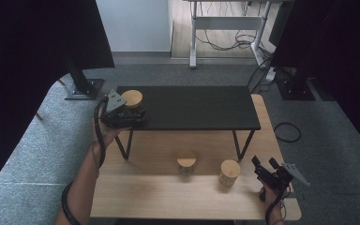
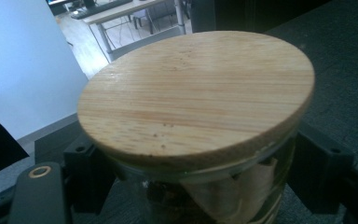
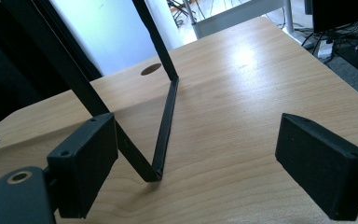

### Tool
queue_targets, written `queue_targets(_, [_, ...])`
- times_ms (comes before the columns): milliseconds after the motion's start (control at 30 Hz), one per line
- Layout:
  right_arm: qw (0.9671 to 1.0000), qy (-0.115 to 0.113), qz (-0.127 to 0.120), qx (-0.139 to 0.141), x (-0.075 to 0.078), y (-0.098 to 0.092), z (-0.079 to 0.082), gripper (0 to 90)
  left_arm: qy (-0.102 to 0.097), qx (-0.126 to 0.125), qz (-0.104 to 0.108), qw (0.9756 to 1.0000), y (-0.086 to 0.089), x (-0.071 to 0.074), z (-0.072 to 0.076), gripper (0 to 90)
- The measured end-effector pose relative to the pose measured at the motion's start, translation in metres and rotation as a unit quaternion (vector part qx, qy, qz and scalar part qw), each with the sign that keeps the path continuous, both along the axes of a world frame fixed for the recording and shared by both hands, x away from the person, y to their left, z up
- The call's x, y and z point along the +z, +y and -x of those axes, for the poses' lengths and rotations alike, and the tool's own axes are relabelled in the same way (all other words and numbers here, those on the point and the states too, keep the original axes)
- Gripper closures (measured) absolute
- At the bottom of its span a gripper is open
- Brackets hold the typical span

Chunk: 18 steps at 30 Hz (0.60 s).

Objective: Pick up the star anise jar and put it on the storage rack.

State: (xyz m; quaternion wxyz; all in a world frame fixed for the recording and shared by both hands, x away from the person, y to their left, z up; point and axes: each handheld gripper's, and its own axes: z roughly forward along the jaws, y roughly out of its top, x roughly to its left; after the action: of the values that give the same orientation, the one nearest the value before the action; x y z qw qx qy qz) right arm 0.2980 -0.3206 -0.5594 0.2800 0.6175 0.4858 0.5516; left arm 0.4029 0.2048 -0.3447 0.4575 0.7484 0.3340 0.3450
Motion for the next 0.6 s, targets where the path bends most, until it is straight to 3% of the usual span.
queue_targets(200, [1.0, 0.0, 0.0, 0.0, 0.0, 0.0, 0.0, 12.5, -0.003, 0.004, -0.002, 1.0, 0.0, 0.0, 0.001, 17.5])
queue_targets(333, [1.0, 0.0, 0.0, 0.0, 0.0, 0.0, 0.0, 12.5, -0.008, 0.009, 0.001, 0.9999, -0.001, 0.002, 0.003, 8.9])
queue_targets(600, [1.0, 0.001, 0.001, 0.001, 0.0, 0.001, 0.0, 12.5, -0.011, 0.013, 0.023, 0.9996, 0.007, 0.0, 0.013, 7.2])
